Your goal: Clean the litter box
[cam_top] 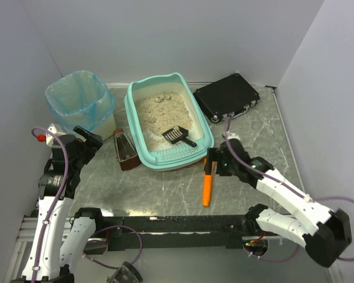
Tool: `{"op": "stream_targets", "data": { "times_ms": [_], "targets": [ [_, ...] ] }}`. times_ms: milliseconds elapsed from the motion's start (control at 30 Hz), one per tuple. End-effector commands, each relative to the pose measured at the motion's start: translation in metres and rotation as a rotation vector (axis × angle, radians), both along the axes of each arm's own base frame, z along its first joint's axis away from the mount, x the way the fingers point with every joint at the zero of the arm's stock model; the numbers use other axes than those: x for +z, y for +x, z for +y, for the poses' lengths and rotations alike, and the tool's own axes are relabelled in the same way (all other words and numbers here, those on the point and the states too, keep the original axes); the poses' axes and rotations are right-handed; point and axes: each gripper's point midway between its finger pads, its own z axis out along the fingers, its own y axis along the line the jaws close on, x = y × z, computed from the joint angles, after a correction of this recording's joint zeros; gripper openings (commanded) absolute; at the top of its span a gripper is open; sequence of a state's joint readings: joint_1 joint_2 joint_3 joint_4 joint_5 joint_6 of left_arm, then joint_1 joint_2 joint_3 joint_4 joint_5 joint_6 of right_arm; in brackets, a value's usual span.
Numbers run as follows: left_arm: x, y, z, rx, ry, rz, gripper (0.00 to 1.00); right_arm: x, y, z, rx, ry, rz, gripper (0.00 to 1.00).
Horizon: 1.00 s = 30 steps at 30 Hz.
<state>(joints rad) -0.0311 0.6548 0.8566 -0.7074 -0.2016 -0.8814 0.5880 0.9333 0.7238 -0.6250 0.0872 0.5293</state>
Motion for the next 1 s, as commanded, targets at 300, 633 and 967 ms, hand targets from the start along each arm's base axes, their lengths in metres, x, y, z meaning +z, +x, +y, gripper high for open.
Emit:
{"op": "stream_targets", "data": {
  "times_ms": [300,633,967],
  "targets": [
    [0.012,0.005,-0.007,-0.042,-0.015,-0.066,0.97,-0.084,-0.005,0.032,-0.075,-0.147,0.178,0.58],
    [0.006,0.011,-0.014,-0.076,-0.033,-0.041,0.97,-0.084,0.044,-0.043,-0.259,-0.306,0.154,0.25],
    [0.0,0.02,-0.027,-0.145,-0.056,-0.01,0.97,-0.061,0.152,-0.127,-0.446,-0.295,0.149,0.29]
  ]
}}
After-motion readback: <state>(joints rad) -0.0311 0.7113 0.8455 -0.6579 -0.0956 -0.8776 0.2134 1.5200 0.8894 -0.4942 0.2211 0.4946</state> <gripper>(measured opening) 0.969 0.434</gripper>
